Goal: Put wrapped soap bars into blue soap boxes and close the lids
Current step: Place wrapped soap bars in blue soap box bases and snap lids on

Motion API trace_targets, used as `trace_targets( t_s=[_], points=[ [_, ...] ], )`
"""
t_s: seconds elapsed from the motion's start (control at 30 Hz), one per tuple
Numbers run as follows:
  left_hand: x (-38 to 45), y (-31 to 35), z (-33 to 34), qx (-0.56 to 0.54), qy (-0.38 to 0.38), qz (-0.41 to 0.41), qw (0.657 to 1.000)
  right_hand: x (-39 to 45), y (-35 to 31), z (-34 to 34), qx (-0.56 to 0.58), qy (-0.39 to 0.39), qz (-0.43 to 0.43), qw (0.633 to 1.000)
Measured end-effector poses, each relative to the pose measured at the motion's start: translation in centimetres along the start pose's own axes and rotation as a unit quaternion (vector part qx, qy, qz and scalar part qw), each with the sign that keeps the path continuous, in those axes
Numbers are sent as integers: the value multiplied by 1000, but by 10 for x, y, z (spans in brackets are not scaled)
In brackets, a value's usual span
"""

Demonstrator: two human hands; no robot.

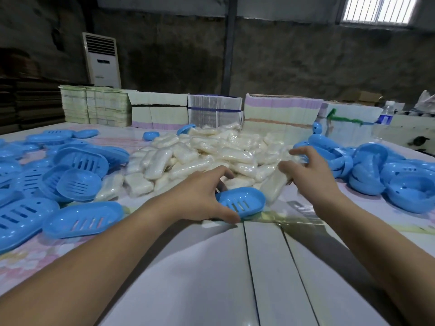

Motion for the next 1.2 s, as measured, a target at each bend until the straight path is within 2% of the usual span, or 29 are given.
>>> trace_targets(
  t_s=[0.13,0.27,0.37,0.57,0.83,1.2],
  points=[
    [2,-2,2,-12,20,-1,1000,-2,-14,-12,-16,52,-34,998],
    [4,-5,5,-14,27,-2,1000,-3,-14,-15,9,59,-10,998],
    [5,-6,9,-26,36,2,999,-8,-12,1,45,9,16,999],
    [7,-6,11,-29,36,14,999,-27,-17,46,35,-93,19,995],
    [6,-7,10,-37,36,11,999,-27,-30,42,-53,-108,-47,992],
    [5,-8,8,-45,26,-1,999,-20,-7,42,-114,-228,-13,967]
  ],
)
Point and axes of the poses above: each hand's wrist, its own x-axis towards the middle knuckle, its own z-axis out of the palm, y = z × x, the point moved 7 cm from there along x, towards the middle knuckle, and after that the axes turned 13 degrees about -x, right-handed, at the moved point
